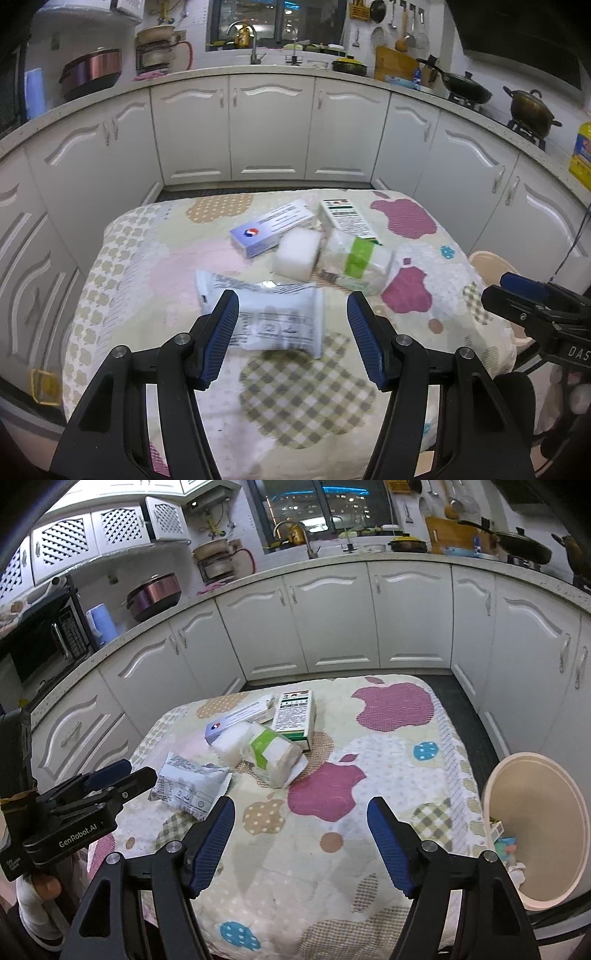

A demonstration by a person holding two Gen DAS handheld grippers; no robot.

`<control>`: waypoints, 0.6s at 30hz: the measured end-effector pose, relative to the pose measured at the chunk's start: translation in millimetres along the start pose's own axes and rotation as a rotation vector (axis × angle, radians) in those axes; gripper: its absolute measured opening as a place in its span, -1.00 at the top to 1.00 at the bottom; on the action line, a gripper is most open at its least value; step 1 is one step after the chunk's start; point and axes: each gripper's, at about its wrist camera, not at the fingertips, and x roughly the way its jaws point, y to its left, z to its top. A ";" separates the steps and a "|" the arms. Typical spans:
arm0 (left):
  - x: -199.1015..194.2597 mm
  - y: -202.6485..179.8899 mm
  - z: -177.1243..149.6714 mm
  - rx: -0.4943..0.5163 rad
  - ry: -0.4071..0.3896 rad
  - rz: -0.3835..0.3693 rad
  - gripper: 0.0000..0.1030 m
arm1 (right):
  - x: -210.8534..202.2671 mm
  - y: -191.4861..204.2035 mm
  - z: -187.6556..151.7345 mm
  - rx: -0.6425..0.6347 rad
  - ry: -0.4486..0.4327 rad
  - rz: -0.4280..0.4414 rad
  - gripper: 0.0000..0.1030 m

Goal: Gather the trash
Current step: 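Move both open tools back over the trash on the table, then grasp the white-green carton with the right tool while the left tool grasps the plastic wrapper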

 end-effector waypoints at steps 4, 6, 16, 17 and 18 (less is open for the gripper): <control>-0.6 15.8 -2.6 -0.024 0.009 0.008 -0.16 | 8.0 6.5 0.0 -0.013 0.012 0.007 -0.41; -0.3 26.1 -5.2 -0.043 0.021 0.005 -0.16 | 11.7 8.9 0.0 -0.017 0.017 0.009 -0.42; 10.0 67.8 -21.0 -0.156 0.101 -0.066 -0.16 | 33.1 12.6 -2.6 -0.031 0.053 0.034 -0.46; 12.2 70.5 -21.7 -0.170 0.110 -0.077 -0.16 | 35.0 13.4 -2.2 -0.035 0.055 0.039 -0.46; 15.1 73.8 -22.4 -0.190 0.122 -0.095 -0.16 | 37.9 14.3 -1.2 -0.042 0.058 0.045 -0.46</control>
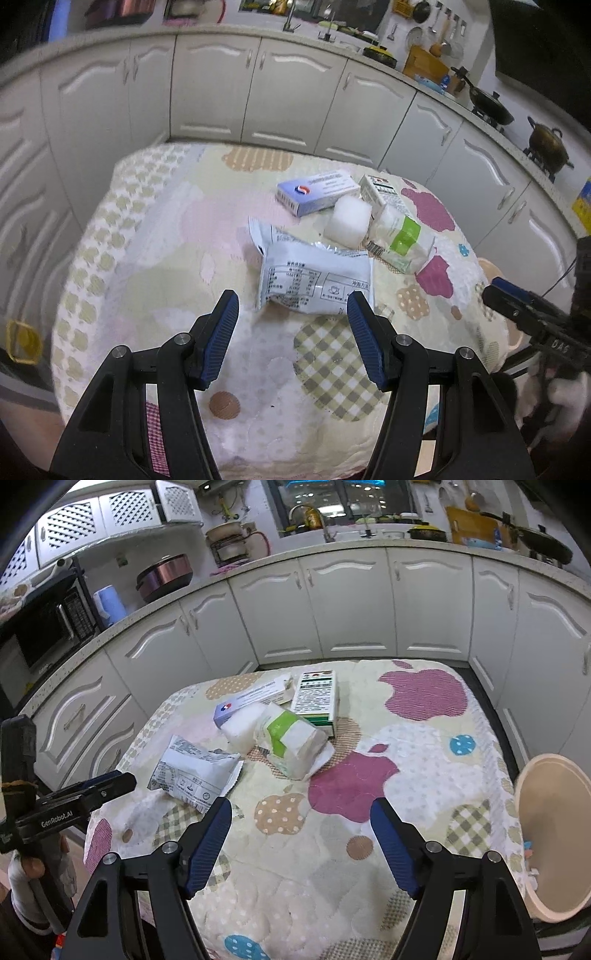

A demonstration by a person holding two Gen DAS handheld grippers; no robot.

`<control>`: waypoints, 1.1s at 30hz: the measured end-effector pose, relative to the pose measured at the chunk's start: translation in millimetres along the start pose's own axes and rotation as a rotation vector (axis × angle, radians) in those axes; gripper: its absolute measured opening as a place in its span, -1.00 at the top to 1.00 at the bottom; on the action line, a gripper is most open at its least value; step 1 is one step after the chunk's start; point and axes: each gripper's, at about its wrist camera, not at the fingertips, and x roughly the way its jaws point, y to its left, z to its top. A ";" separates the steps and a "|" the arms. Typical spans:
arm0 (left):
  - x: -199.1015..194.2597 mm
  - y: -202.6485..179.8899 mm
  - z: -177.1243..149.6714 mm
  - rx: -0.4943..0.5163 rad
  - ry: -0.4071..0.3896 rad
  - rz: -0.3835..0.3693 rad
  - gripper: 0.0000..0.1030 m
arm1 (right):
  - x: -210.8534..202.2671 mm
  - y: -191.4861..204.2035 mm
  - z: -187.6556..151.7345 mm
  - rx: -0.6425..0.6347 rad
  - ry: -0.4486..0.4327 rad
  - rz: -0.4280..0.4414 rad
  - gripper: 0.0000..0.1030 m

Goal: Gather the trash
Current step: 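Grasp the white-green carton with the right tool while the left tool grasps the plastic wrapper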

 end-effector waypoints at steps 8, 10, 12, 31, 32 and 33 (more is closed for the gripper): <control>23.9 21.1 10.7 -0.097 0.060 -0.128 -0.20 | 21.3 1.0 17.5 -0.051 0.005 0.021 -0.54; 31.4 25.6 15.9 -0.113 0.075 -0.150 -0.21 | 27.9 -0.2 24.3 -0.067 0.002 0.025 -0.54; 40.2 29.2 20.6 -0.121 0.094 -0.166 -0.23 | 37.4 -0.1 31.5 -0.086 0.007 0.022 -0.55; 78.3 16.2 28.5 -0.023 0.166 -0.225 -0.16 | 88.4 10.8 38.4 -0.206 0.054 0.085 0.55; 77.9 15.2 27.1 -0.013 0.163 -0.227 -0.06 | 83.9 9.7 36.8 -0.198 0.054 0.092 0.58; 77.8 14.0 26.5 -0.005 0.163 -0.235 0.05 | 80.0 9.2 35.0 -0.192 0.052 0.093 0.60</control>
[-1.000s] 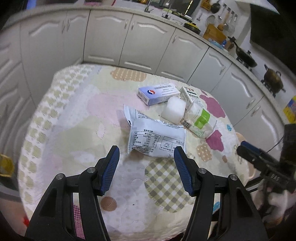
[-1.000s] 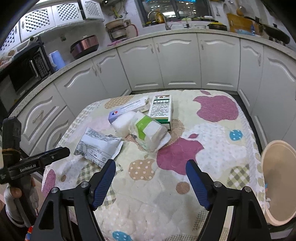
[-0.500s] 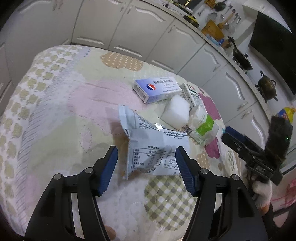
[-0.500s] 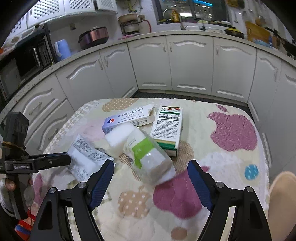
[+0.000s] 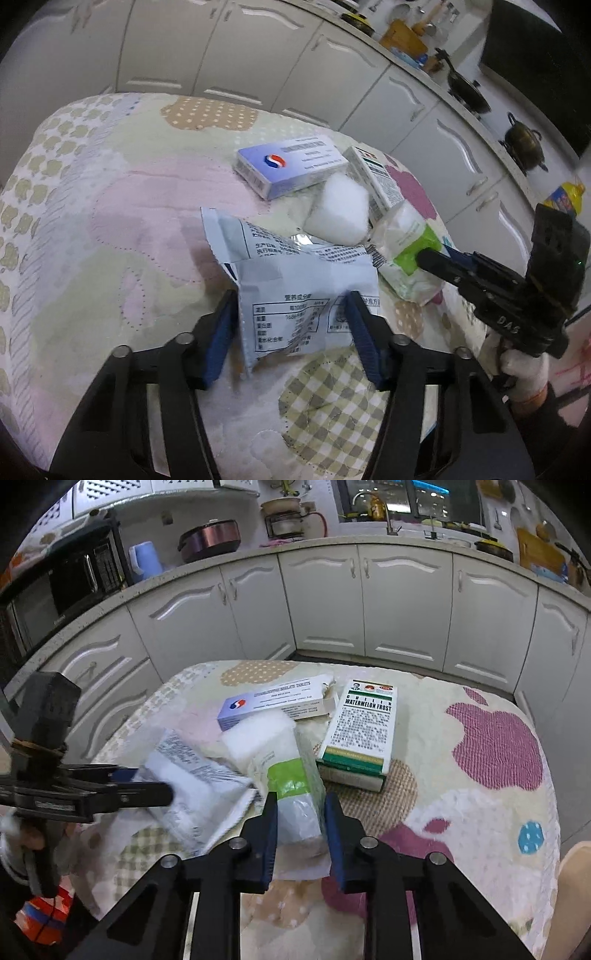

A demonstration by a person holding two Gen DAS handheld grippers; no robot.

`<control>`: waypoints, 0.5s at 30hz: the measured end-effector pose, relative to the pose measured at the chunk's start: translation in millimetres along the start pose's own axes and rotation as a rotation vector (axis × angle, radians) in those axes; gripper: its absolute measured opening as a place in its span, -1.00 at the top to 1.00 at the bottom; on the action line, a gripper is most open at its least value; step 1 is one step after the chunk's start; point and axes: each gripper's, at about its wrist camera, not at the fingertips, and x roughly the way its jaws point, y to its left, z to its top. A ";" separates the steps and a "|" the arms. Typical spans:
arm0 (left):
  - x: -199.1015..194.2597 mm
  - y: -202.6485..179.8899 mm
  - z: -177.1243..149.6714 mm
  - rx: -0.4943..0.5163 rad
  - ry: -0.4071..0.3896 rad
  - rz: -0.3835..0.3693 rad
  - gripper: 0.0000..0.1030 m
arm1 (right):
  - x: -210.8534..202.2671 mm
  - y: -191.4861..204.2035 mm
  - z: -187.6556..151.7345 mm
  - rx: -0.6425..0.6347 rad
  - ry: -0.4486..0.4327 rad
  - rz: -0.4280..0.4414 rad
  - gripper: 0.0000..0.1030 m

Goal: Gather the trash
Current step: 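Grasp the white-green carton with the right tool while the left tool grasps the plastic wrapper, then carry the carton and wrapper with both tools over the beige bin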

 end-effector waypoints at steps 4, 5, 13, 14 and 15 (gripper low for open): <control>-6.9 -5.1 -4.3 0.016 -0.014 -0.005 0.30 | -19.6 -1.3 -12.3 0.023 -0.014 0.009 0.67; -9.4 -6.8 -5.5 0.022 -0.019 -0.005 0.34 | -26.1 -2.5 -15.9 0.032 -0.021 0.008 0.67; -37.3 -18.9 -21.9 0.041 -0.059 -0.016 0.43 | -60.7 -9.2 -38.7 0.079 -0.052 -0.006 0.67; -39.4 -24.0 -21.9 0.042 -0.066 -0.017 0.43 | -64.0 -9.9 -40.5 0.087 -0.057 -0.004 0.67; -44.5 -27.4 -23.6 0.047 -0.076 -0.017 0.43 | -67.2 -10.5 -41.8 0.095 -0.061 -0.001 0.67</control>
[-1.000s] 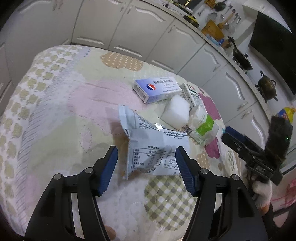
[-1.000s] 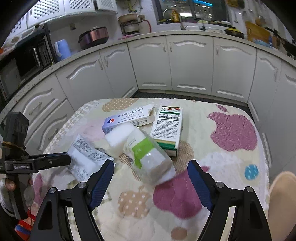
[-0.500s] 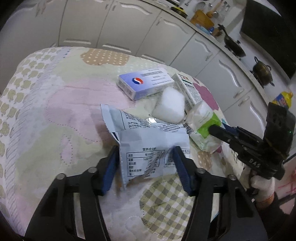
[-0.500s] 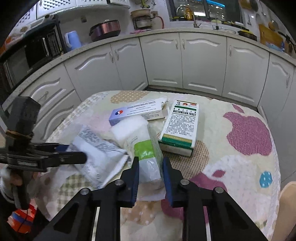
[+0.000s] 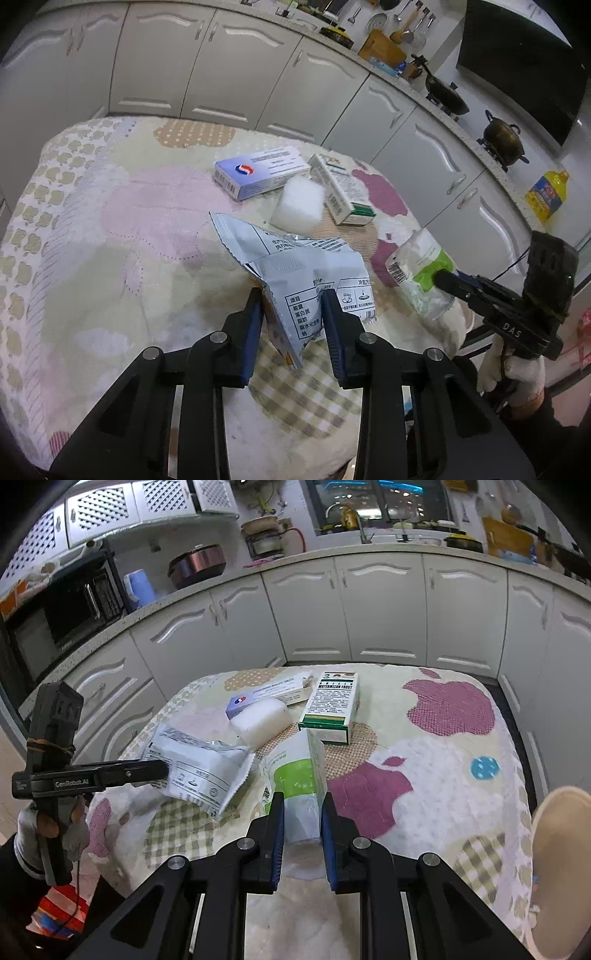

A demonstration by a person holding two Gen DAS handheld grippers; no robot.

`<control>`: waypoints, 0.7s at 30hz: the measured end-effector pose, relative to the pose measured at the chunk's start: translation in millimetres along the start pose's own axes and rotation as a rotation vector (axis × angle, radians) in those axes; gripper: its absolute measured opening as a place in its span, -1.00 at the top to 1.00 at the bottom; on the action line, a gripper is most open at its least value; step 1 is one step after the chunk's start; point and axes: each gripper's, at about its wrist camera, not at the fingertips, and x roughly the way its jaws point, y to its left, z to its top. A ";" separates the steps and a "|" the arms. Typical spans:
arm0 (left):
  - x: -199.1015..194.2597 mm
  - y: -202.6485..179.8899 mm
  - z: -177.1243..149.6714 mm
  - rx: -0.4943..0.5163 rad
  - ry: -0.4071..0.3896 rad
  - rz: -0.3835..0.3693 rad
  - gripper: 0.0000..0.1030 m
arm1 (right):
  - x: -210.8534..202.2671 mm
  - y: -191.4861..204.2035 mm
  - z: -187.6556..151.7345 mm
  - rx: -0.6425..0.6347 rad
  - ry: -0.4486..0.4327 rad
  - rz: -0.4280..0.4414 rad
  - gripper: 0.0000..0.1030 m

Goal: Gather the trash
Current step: 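Carry the carton and wrapper with both tools over the beige bin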

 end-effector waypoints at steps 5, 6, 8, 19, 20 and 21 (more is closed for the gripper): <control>-12.8 -20.0 -3.7 0.045 -0.028 0.021 0.43 | -14.6 1.0 -2.4 0.007 -0.025 0.001 0.67; -13.9 -23.9 -3.9 0.054 -0.033 0.026 0.43 | -18.3 1.3 -2.7 0.008 -0.032 -0.001 0.67; -15.8 -31.5 -5.0 0.072 -0.040 0.031 0.43 | -24.8 0.8 -3.7 0.014 -0.044 -0.003 0.67; -7.5 -74.8 -6.1 0.146 -0.041 0.024 0.43 | -54.5 -13.0 -13.5 0.051 -0.086 -0.045 0.67; -6.2 -78.6 -5.9 0.151 -0.040 0.020 0.43 | -56.7 -15.0 -14.4 0.053 -0.089 -0.048 0.67; -4.4 -83.0 -5.5 0.157 -0.039 0.017 0.43 | -60.1 -17.5 -15.9 0.058 -0.094 -0.053 0.67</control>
